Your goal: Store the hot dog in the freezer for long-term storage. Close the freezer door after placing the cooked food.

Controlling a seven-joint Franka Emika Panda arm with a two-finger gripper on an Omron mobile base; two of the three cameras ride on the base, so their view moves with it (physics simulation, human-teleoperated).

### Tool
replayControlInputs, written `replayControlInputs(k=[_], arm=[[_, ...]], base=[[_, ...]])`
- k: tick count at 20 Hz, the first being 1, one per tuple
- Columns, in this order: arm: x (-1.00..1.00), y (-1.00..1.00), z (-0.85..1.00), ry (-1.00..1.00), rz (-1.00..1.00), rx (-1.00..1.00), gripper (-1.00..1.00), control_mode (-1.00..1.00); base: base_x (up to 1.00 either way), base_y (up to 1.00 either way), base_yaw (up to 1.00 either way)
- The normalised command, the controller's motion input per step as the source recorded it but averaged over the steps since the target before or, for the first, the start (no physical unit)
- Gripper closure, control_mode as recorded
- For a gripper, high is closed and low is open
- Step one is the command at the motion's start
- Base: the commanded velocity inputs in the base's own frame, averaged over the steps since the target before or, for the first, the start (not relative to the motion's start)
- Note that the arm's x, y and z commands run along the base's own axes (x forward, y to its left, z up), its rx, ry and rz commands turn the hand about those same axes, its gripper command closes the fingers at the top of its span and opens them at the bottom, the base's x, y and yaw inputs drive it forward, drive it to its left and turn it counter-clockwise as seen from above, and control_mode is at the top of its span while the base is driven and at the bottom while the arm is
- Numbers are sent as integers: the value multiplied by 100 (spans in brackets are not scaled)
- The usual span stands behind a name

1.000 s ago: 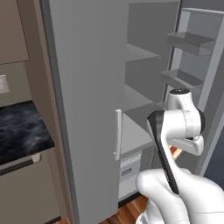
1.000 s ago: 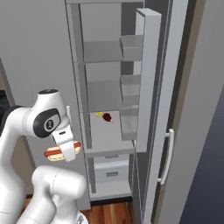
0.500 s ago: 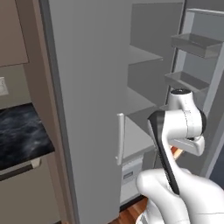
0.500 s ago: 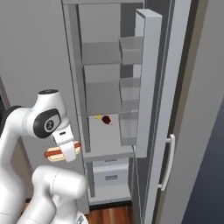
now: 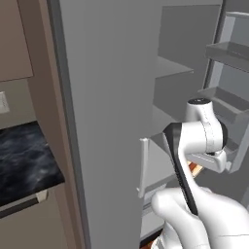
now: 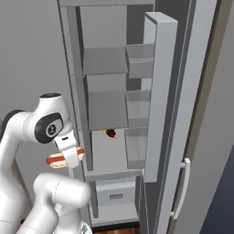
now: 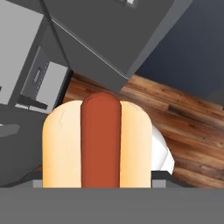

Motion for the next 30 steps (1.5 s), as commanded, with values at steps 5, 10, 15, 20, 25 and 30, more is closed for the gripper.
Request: replayControlInputs(k=[5, 10, 15, 20, 25, 30], arm=[[0, 0, 0, 0, 0, 0, 100, 100], [0, 0, 0, 0, 0, 0, 100, 100], [0, 0, 0, 0, 0, 0, 100, 100], [0, 0, 0, 0, 0, 0, 100, 100], [0, 0, 0, 0, 0, 0, 100, 100], [0, 0, 0, 0, 0, 0, 100, 100]], base=[[0, -51, 5], [13, -18, 3], [36, -4, 3], [29, -18, 4], [4, -38, 9], [21, -34, 7]])
